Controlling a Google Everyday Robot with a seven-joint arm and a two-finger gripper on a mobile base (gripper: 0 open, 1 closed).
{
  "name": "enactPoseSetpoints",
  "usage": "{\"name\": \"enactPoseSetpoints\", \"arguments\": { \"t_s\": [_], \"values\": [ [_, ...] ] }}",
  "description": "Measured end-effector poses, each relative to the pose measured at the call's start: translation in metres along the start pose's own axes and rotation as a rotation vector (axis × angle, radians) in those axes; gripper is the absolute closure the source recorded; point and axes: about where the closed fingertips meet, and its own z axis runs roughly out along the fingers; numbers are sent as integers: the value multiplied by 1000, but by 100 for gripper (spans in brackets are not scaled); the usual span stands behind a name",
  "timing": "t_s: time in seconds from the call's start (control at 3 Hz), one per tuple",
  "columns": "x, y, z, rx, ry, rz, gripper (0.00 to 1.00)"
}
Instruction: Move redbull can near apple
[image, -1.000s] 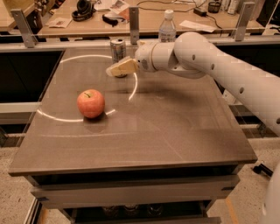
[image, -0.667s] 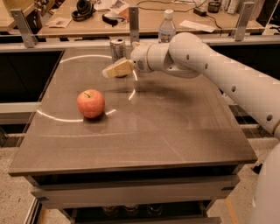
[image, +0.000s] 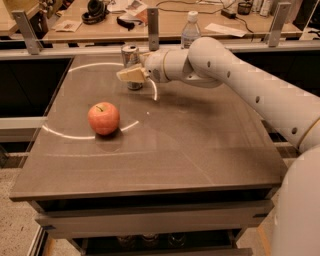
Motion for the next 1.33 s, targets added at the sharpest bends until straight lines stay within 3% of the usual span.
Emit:
{"name": "enactPoseSetpoints", "arguments": {
  "t_s": [0.67, 1.0, 1.33],
  "values": [
    [0, 4, -16, -64, -5, -15, 88],
    [-10, 24, -32, -110, -10, -2, 100],
    [-20, 54, -57, -160, -9, 18, 100]
  ]
}}
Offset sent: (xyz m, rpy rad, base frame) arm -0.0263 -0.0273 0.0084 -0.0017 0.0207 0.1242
